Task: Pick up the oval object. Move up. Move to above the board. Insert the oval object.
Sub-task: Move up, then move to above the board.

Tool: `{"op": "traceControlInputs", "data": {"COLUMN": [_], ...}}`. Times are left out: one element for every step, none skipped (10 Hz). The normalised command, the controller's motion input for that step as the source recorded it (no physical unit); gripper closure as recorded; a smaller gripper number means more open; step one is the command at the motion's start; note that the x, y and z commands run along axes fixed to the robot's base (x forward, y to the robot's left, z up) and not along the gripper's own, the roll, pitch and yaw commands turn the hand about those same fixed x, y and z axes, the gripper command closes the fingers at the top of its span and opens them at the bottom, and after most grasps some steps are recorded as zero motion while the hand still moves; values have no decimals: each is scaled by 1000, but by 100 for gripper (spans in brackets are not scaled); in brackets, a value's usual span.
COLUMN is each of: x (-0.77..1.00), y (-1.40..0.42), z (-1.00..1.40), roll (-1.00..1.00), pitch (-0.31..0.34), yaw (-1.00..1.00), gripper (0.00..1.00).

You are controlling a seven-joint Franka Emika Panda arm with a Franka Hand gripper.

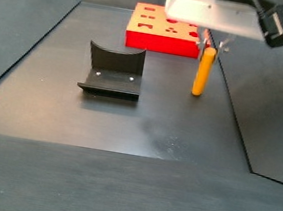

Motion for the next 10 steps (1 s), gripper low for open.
{"op": "traceControlInputs", "data": {"x": [-27,-21,-17,-8,-375,-378,-362,-321,-291,-251], "y": [54,35,27,21,-293,-299,-272,-237,-224,-201], "z": [701,565,409,189,1000,1000,1000,1000,1000,1000], "roll": [4,11,21,34,-131,-126,-112,-98,-86,-68], "pitch": [35,41,46,53,-6,-13,-52,-48,-17,11], "yaw": [29,15,6,-1,-38,-37,-11,5,12,20], "gripper": [100,100,100,100,100,100,100,100,100,100]}}
